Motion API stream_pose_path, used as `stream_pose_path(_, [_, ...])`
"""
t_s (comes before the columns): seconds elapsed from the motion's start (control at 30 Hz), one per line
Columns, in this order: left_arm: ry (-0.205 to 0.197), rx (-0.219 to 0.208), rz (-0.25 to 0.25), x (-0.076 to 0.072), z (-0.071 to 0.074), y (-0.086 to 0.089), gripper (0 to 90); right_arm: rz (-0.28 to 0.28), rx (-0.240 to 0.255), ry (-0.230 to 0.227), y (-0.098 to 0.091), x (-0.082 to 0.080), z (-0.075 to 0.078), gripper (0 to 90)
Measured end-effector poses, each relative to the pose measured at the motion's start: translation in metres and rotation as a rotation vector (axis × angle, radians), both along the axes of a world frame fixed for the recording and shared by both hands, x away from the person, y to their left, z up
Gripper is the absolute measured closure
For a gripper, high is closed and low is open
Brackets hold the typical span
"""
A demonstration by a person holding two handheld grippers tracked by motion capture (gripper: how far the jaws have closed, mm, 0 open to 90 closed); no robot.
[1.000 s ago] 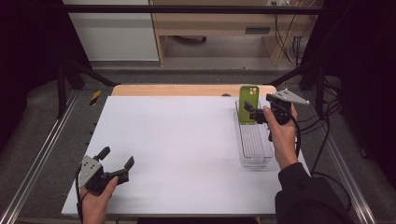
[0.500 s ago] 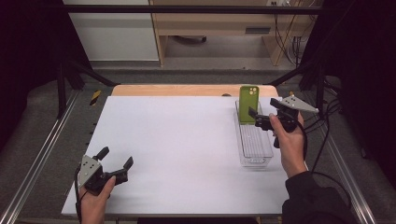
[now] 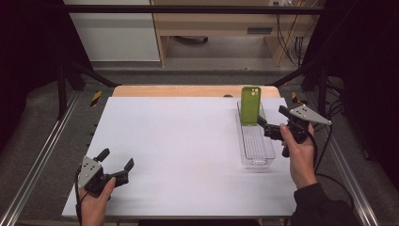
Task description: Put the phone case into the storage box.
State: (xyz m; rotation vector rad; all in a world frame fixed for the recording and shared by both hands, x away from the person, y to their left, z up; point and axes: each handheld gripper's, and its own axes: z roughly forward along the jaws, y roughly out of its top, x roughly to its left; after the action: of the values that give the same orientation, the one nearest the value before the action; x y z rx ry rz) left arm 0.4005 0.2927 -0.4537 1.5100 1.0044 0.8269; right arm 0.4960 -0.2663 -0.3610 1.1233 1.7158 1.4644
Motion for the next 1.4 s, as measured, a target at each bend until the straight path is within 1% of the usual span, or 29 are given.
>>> stream_pose_path(0.27, [0.004, 0.003, -0.001, 0.000, 0.000, 0.000, 2.0, -0.007, 0.001, -0.018, -0.011, -0.015, -0.012, 4.3])
stream_pose_path(0.4, [0.005, 0.004, -0.004, 0.000, -0.001, -0.001, 2.0, -0.011, -0.005, -0.046, -0.015, -0.023, -0.019, 4.2])
stream_pose_path(0.73, [0.004, 0.010, -0.009, 0.000, -0.001, -0.001, 2.0, -0.009, -0.029, -0.089, -0.021, -0.038, -0.035, 4.0])
stream_pose_path(0.97, [0.005, 0.010, -0.011, 0.000, -0.001, -0.001, 2.0, -0.011, -0.037, -0.097, -0.024, -0.047, -0.047, 3.7])
stream_pose_path(1.1, [0.005, 0.011, -0.013, 0.000, -0.001, -0.002, 1.9, -0.013, -0.050, -0.103, -0.025, -0.051, -0.053, 3.7])
stream_pose_path(1.3, [0.006, 0.013, -0.014, 0.000, -0.001, -0.002, 1.9, -0.007, -0.070, -0.116, -0.025, -0.059, -0.062, 3.4])
stream_pose_path(1.4, [0.006, 0.014, -0.015, 0.000, -0.001, -0.002, 1.9, 0.003, -0.076, -0.113, -0.025, -0.062, -0.068, 3.2])
